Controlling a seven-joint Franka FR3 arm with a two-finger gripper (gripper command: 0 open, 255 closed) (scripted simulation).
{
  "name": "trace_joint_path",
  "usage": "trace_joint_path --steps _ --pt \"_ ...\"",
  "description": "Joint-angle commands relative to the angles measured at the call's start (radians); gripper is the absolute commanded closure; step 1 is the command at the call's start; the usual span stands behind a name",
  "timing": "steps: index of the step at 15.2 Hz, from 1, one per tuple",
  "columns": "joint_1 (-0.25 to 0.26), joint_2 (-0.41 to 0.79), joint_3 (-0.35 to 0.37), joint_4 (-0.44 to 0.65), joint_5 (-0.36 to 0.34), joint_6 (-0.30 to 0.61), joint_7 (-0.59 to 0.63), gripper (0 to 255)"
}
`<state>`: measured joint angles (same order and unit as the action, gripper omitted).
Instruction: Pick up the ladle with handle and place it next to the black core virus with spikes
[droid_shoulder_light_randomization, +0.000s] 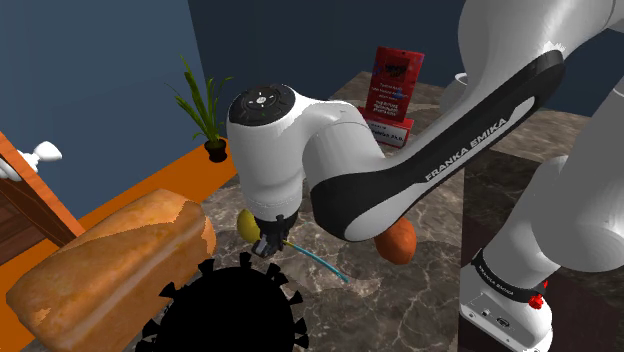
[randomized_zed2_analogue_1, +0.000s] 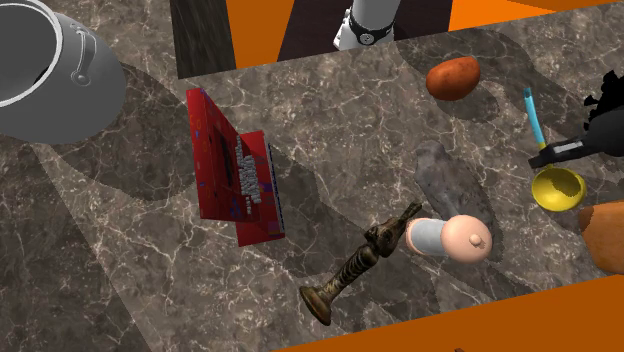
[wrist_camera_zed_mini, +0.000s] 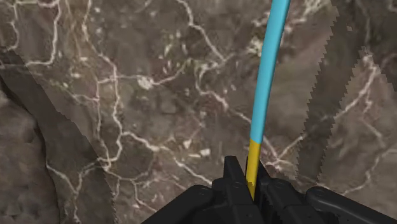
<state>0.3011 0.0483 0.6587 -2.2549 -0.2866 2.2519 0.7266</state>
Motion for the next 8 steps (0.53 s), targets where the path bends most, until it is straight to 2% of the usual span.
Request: trace_joint_path --steps 1,4,5,8 --pt "0.000 0.001 0.000 0.000 -0.001 0.001 0.001 255" --pt "0.000 0.001 0.000 0.000 -0.001 0.001 0.001 255" --pt "0.000 0.001 0.000 0.000 -0.001 0.001 0.001 0" --pt "0.000 0.001 0.000 0.000 -0.001 0.001 0.001 0"
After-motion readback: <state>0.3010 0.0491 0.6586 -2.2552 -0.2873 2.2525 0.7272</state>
